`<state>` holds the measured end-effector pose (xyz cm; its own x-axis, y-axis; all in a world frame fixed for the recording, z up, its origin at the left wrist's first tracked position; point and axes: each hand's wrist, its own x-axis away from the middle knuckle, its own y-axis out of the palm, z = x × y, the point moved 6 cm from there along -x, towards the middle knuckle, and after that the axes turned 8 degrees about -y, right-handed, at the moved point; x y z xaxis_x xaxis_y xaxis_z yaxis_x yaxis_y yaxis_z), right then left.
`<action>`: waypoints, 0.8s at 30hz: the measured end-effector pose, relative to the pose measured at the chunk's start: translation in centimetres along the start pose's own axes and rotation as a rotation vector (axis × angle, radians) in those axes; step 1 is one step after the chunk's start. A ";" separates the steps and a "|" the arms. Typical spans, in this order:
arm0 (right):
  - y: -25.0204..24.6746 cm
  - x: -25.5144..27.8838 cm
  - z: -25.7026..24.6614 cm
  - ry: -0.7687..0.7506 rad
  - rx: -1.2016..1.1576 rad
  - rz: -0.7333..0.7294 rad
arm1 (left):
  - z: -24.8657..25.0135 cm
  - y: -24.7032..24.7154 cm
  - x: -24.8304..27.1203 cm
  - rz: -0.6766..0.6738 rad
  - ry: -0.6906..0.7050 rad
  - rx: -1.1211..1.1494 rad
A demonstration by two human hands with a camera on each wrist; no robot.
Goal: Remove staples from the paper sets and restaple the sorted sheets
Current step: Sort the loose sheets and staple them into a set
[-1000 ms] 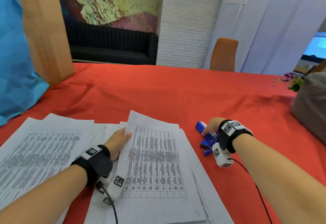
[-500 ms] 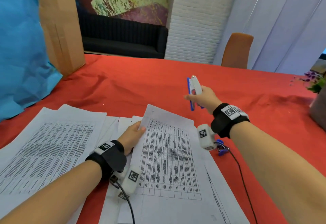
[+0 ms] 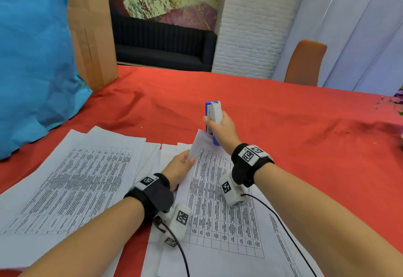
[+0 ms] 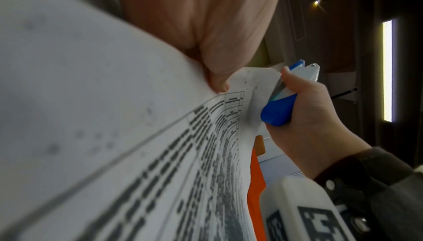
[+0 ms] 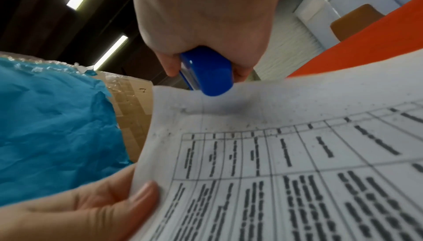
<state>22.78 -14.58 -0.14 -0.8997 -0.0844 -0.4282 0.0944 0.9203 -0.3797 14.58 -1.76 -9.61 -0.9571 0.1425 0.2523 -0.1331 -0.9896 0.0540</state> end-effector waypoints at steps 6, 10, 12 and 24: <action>1.0 0.3 -1.2 -0.103 0.025 0.036 | -0.1 -0.1 -0.1 0.001 0.005 0.036; -0.8 0.6 -0.9 -0.196 0.121 0.151 | -0.1 -0.3 -0.2 0.001 0.007 0.024; -1.6 0.5 0.0 -0.172 0.134 0.158 | -0.1 -0.3 -0.2 -0.002 -0.003 0.020; 0.4 0.3 -0.2 -0.104 -0.009 -0.019 | -0.3 -0.2 -0.6 -0.010 0.016 0.009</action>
<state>22.46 -14.15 -0.27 -0.8521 -0.1410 -0.5041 0.0730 0.9216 -0.3812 15.08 -1.61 -10.09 -0.9598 0.1516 0.2362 -0.1400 -0.9880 0.0655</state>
